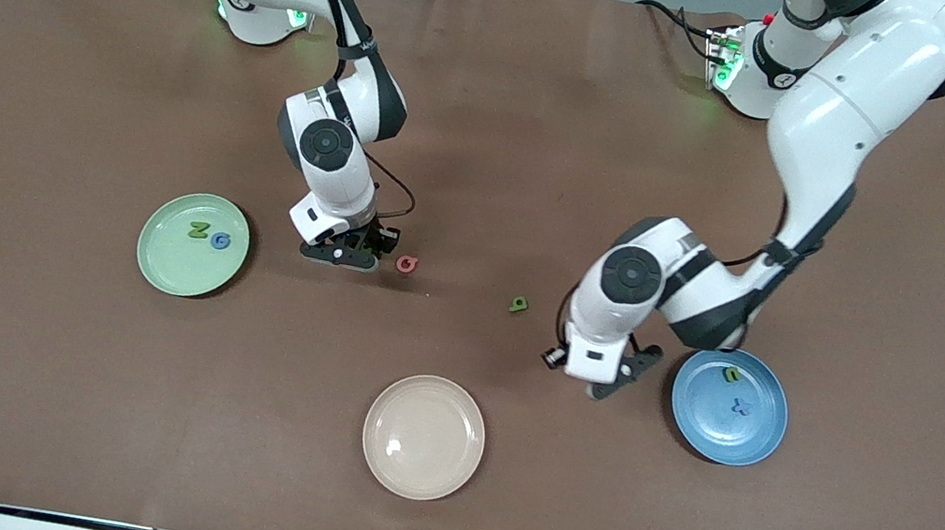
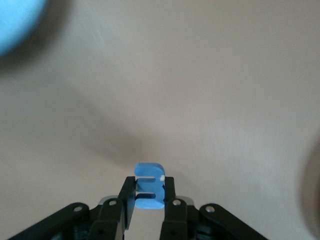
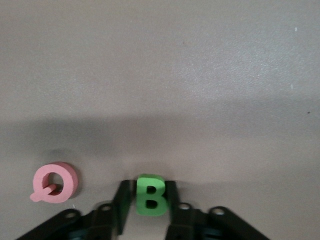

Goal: Sort upper and lower case letters into plates
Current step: 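Place the E on the blue plate while the right gripper places B on green plate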

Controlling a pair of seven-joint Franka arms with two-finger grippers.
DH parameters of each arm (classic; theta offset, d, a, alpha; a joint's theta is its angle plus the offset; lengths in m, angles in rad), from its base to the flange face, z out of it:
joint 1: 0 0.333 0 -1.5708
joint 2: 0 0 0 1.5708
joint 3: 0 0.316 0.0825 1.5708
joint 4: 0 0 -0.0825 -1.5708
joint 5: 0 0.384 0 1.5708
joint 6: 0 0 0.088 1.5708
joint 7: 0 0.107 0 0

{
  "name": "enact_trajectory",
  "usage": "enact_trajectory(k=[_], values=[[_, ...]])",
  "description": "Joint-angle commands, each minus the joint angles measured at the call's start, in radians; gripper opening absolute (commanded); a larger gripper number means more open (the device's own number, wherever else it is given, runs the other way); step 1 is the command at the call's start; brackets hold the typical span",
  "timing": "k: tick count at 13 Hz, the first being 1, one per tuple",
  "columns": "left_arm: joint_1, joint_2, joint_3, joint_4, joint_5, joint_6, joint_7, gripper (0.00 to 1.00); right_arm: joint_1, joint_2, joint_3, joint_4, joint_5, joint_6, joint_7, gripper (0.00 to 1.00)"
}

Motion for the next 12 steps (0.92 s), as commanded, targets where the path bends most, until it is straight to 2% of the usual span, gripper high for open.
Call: enact_trajectory(k=[1, 3, 5, 6, 8, 9, 10, 11, 12], values=[[0.096, -0.084, -0.002, -0.026, 0.010, -0.057, 0.119, 0.00, -0.010, 0.002, 0.002, -0.011, -0.009, 0.006, 0.001, 0.00], [0.166, -0.081, -0.004, -0.026, 0.010, -0.057, 0.218, 0.00, -0.052, -0.022, 0.001, 0.003, -0.010, -0.038, -0.021, 0.00], [0.244, -0.067, -0.002, -0.024, 0.004, -0.057, 0.320, 0.00, -0.131, -0.081, -0.001, 0.053, -0.009, -0.225, -0.166, 0.00], [0.277, -0.057, -0.002, -0.026, 0.001, -0.057, 0.376, 0.01, -0.189, -0.104, -0.001, 0.060, -0.010, -0.267, -0.252, 0.00], [0.326, -0.046, 0.001, -0.043, -0.003, -0.057, 0.415, 0.12, -0.304, -0.128, -0.003, 0.050, -0.010, -0.296, -0.470, 0.00], [0.341, -0.044, 0.001, -0.060, -0.003, -0.057, 0.423, 0.25, -0.373, -0.128, -0.001, 0.050, -0.010, -0.301, -0.570, 0.00], [0.349, -0.031, 0.001, -0.073, -0.006, -0.055, 0.409, 0.52, -0.438, -0.124, -0.001, 0.050, -0.010, -0.298, -0.674, 0.00], [0.340, -0.023, -0.001, -0.075, -0.006, -0.055, 0.400, 0.60, -0.496, -0.118, -0.001, 0.055, -0.010, -0.295, -0.752, 0.01], [0.331, -0.024, -0.001, -0.077, -0.013, -0.055, 0.382, 0.91, -0.538, -0.116, -0.001, 0.058, -0.010, -0.289, -0.812, 0.01]])
